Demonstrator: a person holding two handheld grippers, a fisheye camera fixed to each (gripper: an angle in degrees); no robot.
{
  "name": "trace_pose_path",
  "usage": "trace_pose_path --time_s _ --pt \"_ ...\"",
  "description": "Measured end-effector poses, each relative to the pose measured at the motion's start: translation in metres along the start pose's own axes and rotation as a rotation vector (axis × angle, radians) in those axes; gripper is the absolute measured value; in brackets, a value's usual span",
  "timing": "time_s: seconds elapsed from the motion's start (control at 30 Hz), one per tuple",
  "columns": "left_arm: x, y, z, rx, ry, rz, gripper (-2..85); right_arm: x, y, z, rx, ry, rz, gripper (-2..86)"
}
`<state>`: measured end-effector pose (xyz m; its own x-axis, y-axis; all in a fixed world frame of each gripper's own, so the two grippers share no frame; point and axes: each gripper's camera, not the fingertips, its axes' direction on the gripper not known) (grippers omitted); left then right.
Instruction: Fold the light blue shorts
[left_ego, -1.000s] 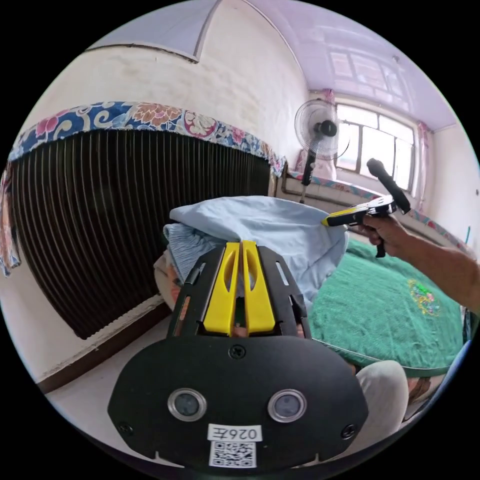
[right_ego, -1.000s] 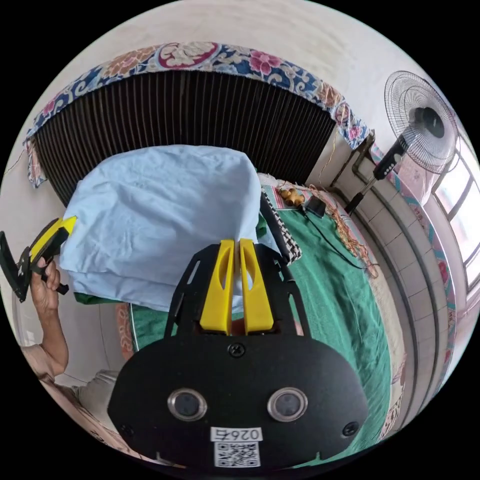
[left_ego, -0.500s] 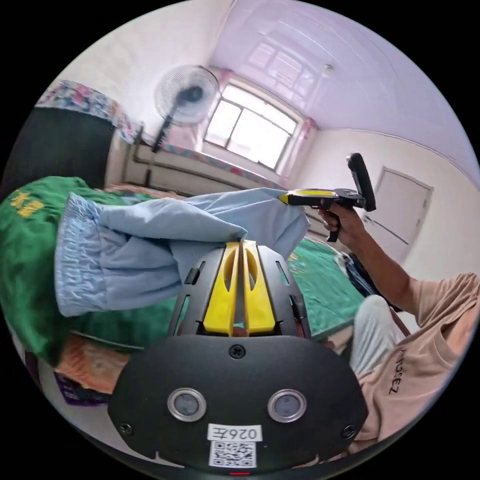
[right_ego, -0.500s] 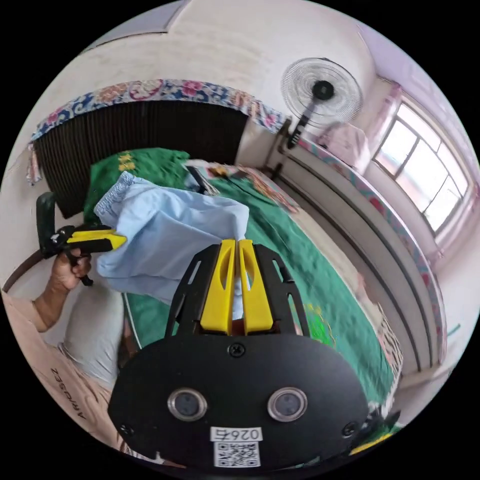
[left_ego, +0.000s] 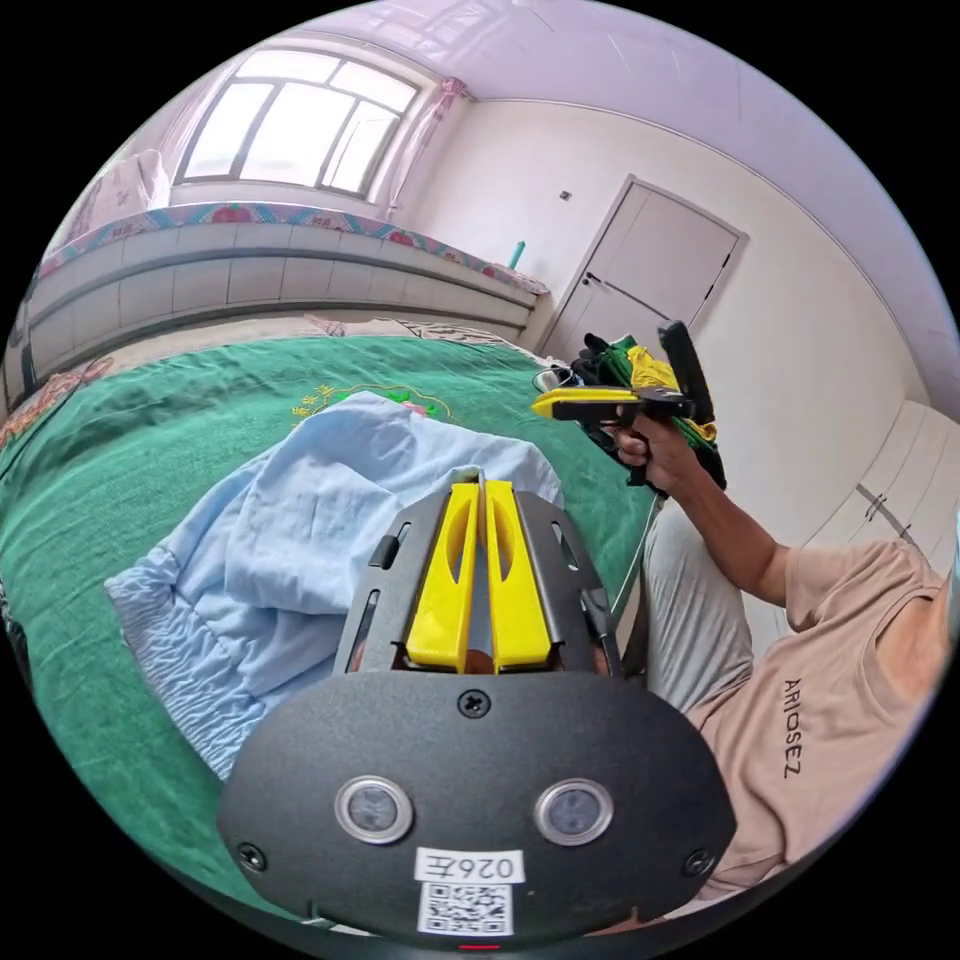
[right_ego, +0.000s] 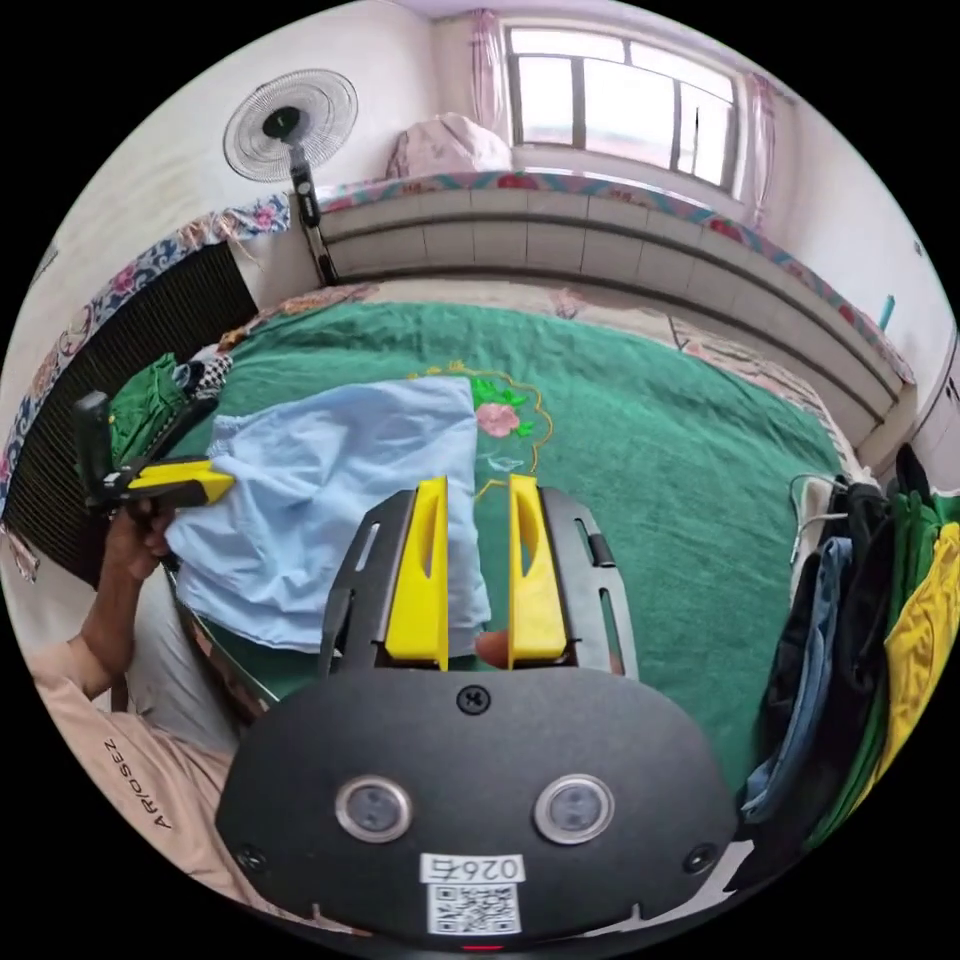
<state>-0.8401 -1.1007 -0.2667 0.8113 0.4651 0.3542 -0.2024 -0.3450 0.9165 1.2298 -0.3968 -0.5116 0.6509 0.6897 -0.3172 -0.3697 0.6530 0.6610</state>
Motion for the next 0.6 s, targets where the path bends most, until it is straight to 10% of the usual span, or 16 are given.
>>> trace_pose_path --time_s 0.3,0.6 --pt "0.026 0.098 0.050 0.117 0.253 -0.127 -0.5 -0.154 0.110 -0.016 0.075 -0.569 -0.322 17.0" --pt "0.134 0.139 0.079 -0.055 0.311 0.174 4.2 -0.305 0.229 -0.009 0.029 -0.032 -0.695 1.4"
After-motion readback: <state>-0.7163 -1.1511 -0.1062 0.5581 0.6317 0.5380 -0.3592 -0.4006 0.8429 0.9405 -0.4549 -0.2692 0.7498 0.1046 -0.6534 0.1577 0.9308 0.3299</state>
